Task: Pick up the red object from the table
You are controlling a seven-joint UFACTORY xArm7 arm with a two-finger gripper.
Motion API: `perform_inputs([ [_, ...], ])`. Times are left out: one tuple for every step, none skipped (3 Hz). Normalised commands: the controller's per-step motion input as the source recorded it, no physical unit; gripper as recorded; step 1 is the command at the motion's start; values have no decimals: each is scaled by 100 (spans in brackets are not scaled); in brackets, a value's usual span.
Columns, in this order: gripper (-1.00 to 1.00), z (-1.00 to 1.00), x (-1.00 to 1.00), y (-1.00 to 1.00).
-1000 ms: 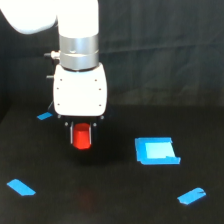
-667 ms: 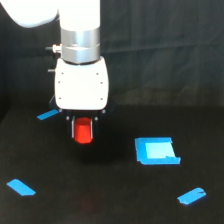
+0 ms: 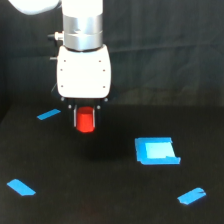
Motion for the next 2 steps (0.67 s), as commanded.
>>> perform_inputs([
  [-98,28,-2,4],
  [-98,2,-5,5],
])
